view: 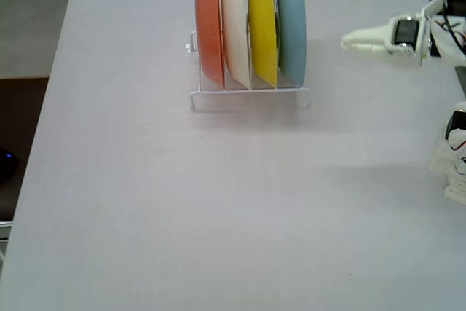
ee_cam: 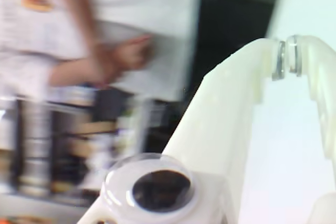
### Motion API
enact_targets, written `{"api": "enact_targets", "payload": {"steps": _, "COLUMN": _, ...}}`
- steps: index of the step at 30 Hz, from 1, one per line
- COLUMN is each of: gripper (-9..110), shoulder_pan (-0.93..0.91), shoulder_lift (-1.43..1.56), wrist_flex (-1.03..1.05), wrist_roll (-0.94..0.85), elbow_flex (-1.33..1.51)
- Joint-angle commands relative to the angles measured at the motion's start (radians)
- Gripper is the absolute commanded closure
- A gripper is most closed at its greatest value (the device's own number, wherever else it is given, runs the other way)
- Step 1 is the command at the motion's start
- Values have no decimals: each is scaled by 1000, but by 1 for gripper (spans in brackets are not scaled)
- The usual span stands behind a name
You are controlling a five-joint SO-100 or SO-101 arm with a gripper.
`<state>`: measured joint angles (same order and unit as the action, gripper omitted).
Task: Could you take three plates?
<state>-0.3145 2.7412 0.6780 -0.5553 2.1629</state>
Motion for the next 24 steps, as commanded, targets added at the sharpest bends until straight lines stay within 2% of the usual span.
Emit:
{"api": "enact_targets", "payload": {"steps": 1, "gripper": 94, "shoulder_pan": -40, "shoulder_lift": -173, "wrist_flex": 23, "wrist_roll": -67, "elbow_flex": -210}}
{"api": "enact_targets", "payload": {"steps": 5, "gripper": 75, "shoulder_pan": -87, "shoulder_lift": -328, "wrist_flex": 101, "wrist_roll": -164, "elbow_flex": -337}}
{"api": "enact_targets", "payload": {"steps": 8, "gripper": 67, "shoulder_pan": -129, "shoulder_lift": -437, "wrist_flex": 101, "wrist_roll": -204, "elbow_flex": -419}}
{"api": "enact_targets", "payload": {"steps": 17, "gripper": 66, "shoulder_pan": -212, "shoulder_lift": -690, "wrist_flex": 195, "wrist_roll": -265, "elbow_flex": -683}}
{"api": "enact_targets", "payload": {"steps": 24, "gripper": 68, "shoulder_pan": -261, "shoulder_lift": -807, "wrist_flex": 209, "wrist_roll": -276, "elbow_flex": -762}}
